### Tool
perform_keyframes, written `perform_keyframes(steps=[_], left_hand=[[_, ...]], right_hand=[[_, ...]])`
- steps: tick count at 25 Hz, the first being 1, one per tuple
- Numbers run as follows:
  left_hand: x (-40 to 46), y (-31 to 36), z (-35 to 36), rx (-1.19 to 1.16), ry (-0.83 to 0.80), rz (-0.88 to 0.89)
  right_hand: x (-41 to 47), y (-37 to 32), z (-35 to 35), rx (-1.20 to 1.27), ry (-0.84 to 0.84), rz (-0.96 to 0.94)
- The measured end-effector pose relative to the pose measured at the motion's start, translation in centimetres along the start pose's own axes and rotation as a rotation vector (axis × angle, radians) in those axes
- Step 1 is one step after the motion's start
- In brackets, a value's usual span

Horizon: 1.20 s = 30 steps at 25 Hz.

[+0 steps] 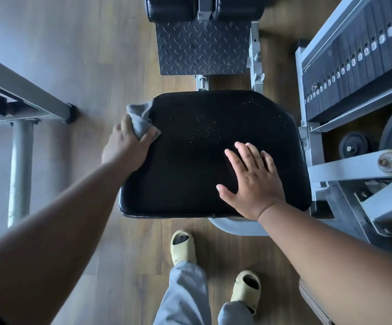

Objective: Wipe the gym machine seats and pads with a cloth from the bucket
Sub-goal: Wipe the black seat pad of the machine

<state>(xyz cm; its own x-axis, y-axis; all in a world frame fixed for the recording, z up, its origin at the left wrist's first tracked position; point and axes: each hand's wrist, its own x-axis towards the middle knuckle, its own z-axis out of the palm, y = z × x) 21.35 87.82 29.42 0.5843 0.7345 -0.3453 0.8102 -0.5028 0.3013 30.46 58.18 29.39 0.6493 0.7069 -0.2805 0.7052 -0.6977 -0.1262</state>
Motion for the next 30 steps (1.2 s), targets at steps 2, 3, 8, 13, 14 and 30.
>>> perform_keyframes(steps=[2, 3, 8, 13, 14, 30], left_hand=[[-2.7, -0.2, 0.6, 0.061, 0.005, 0.08], [-3.5, 0.1, 0.8, 0.114, -0.01, 0.136], [-5.5, 4.2, 3.1, 0.263, -0.157, 0.492], [4.2, 8.9, 1.9, 0.283, -0.161, 0.401], [4.4, 9.1, 1.9, 0.282, -0.161, 0.408], [-3.2, 8.8, 4.1, 0.212, -0.101, 0.344]], right_hand=[[-0.1, 0.0, -0.1, 0.005, -0.005, 0.0], [-0.1, 0.0, -0.1, 0.003, -0.008, 0.002], [0.0, -0.1, -0.1, -0.003, -0.011, 0.016], [-0.1, -0.1, 0.0, 0.012, 0.017, 0.014], [-0.1, 0.0, 0.0, 0.012, 0.018, 0.01], [0.0, 0.6, -0.1, 0.206, 0.084, -0.058]])
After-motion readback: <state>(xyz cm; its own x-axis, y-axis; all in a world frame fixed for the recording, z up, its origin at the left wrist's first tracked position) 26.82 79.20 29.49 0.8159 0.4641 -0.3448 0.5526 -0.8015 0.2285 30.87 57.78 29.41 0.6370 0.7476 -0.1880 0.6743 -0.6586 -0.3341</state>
